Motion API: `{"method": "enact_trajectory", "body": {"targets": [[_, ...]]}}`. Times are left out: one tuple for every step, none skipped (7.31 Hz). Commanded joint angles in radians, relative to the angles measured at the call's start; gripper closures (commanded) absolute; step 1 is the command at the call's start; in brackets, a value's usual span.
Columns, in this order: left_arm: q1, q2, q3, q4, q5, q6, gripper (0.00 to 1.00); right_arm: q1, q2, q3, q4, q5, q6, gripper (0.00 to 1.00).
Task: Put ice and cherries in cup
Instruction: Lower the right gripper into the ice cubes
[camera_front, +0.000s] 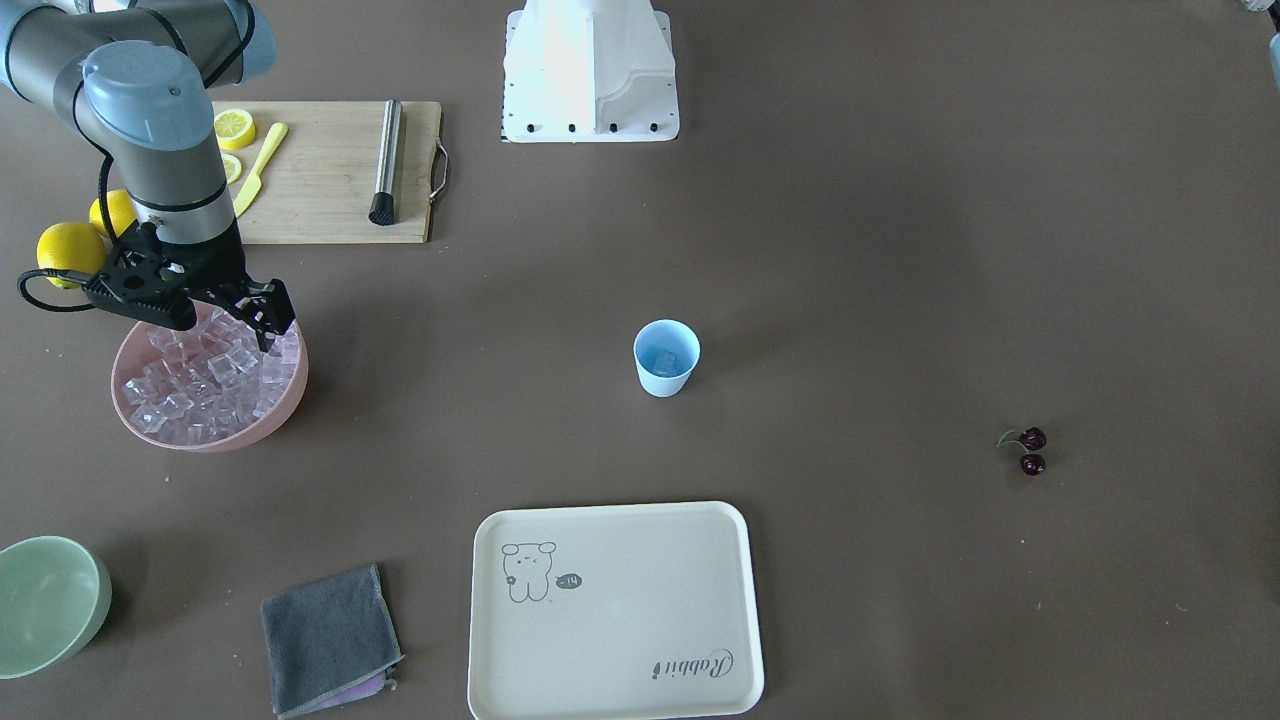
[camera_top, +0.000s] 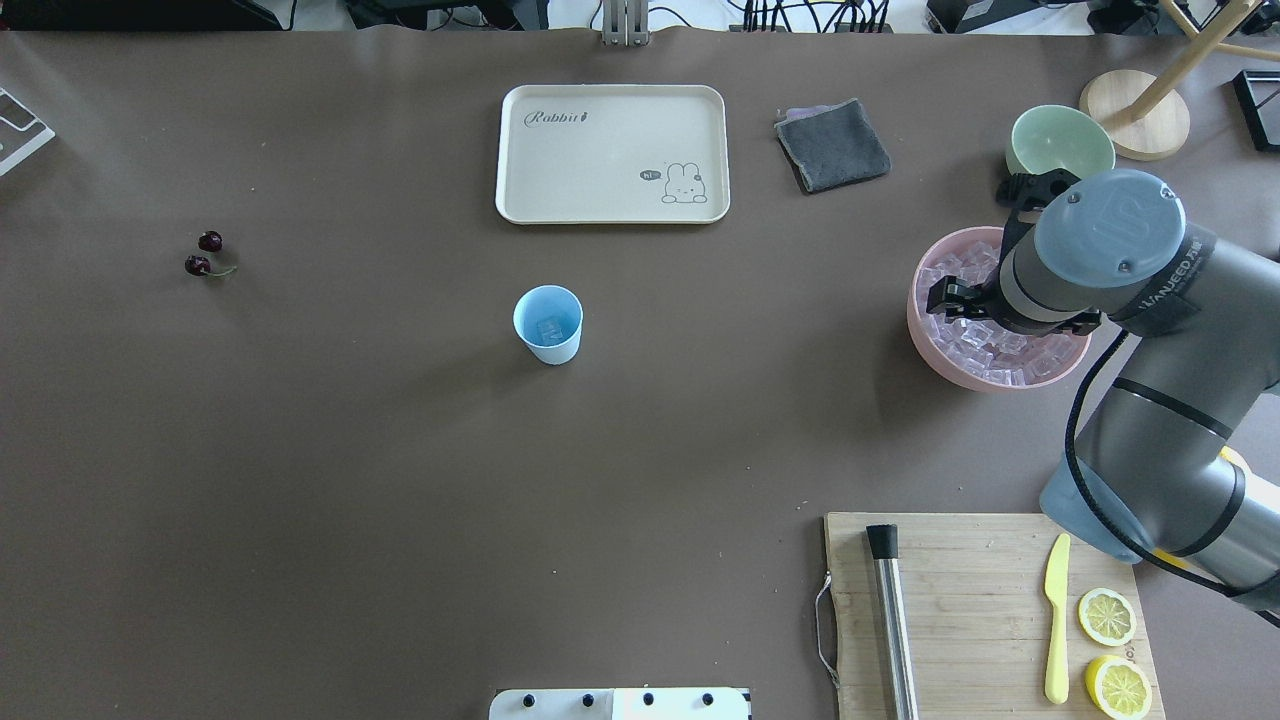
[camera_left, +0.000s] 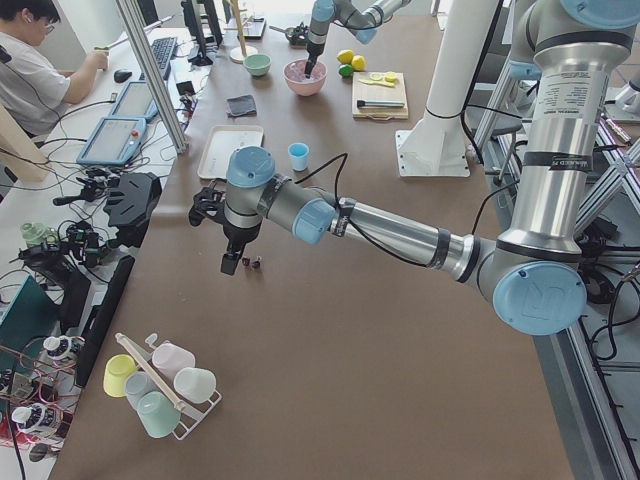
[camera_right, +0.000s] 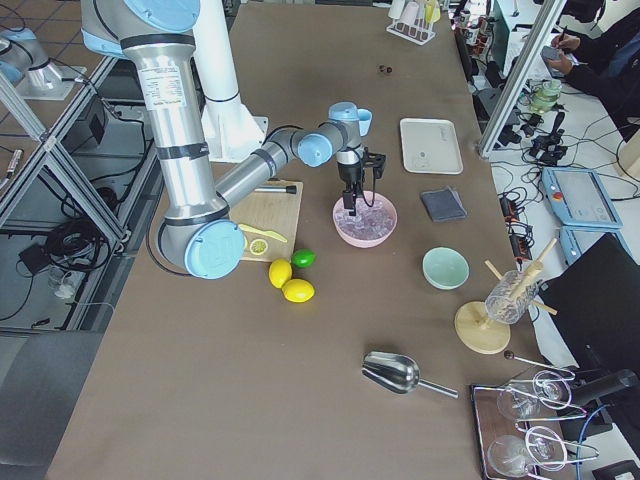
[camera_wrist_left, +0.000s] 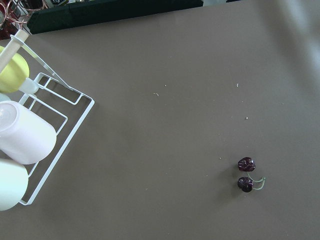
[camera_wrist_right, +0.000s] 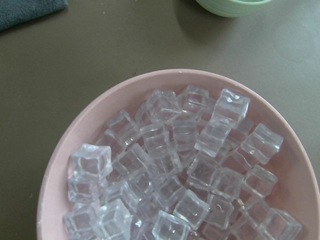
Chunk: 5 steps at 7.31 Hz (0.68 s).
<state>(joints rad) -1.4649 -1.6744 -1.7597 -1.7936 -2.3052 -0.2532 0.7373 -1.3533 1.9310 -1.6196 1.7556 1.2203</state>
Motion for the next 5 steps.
{"method": "enact_trajectory", "body": {"targets": [[0.0,0.001,-0.001,-0.001,0.0,0.0,0.02,0.001,0.005,-0.024,-0.002,-0.017,0.051,0.09],[0.0,0.001,-0.004,-0.001,0.0,0.0,0.02,0.007,0.005,-0.027,-0.002,-0.022,0.051,0.21],[0.001,0.001,-0.004,-0.001,0.0,0.0,0.02,0.01,0.006,-0.038,0.0,-0.022,0.051,0.21],[0.001,-0.001,-0.004,-0.001,0.0,0.0,0.02,0.01,0.008,-0.059,0.004,-0.021,0.05,0.2],[0.001,-0.001,-0.003,-0.015,0.001,0.0,0.02,0.01,0.008,-0.072,0.006,-0.016,0.051,0.2]]}}
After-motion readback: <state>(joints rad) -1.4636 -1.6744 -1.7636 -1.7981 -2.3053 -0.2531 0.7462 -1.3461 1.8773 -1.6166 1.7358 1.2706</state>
